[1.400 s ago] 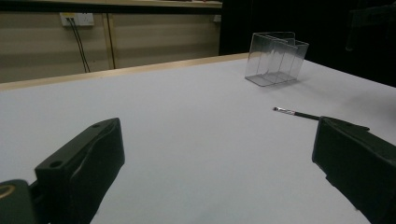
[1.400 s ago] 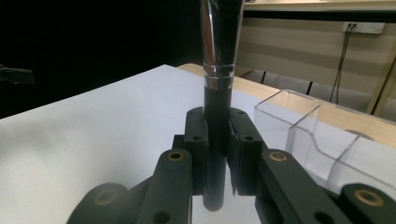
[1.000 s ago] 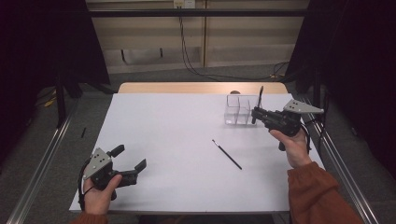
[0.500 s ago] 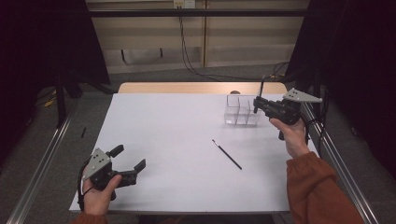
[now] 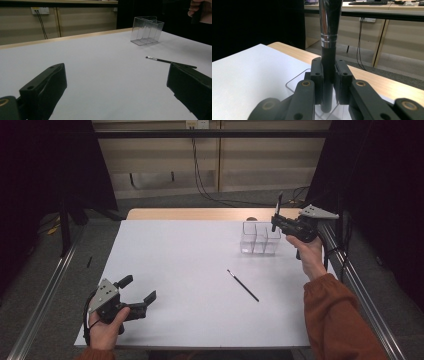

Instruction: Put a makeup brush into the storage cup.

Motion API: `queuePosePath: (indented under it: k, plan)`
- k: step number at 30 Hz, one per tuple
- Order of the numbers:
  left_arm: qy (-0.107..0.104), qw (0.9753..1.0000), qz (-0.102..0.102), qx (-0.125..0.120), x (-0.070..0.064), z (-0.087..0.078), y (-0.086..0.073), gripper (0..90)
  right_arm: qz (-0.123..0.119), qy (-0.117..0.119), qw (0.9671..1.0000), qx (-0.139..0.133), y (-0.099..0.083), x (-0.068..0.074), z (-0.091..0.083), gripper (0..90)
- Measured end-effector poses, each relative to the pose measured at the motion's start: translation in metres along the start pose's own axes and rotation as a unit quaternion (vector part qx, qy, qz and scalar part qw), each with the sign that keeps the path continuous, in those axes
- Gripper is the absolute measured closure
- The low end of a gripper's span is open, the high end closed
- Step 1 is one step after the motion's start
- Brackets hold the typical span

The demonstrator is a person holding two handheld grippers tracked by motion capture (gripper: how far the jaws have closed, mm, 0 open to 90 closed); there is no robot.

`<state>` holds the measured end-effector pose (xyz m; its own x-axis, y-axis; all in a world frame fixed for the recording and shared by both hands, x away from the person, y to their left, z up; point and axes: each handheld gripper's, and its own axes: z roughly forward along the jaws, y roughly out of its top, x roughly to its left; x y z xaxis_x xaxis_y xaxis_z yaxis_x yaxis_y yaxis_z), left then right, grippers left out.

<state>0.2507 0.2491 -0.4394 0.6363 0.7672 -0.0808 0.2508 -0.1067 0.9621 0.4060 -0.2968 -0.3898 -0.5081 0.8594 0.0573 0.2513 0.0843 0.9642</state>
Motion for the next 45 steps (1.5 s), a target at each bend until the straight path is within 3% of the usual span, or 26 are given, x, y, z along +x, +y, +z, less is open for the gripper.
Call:
queuePosePath:
  k: [8, 15, 45]
  plan:
    - [0.002, 1.0, 0.004, 0.002, 0.0, 0.0, 0.0, 2.7, 0.009, -0.007, 0.9999, 0.011, -0.011, -0.006, 0.014, 80.2]
    - [0.0, 1.0, 0.006, 0.004, 0.0, 0.001, -0.001, 2.7, 0.01, -0.021, 0.9996, 0.018, -0.022, -0.011, 0.012, 80.2]
    - [0.008, 0.9999, 0.009, 0.007, 0.002, 0.001, -0.002, 2.8, 0.023, -0.018, 0.998, 0.056, -0.056, -0.019, 0.022, 80.0]
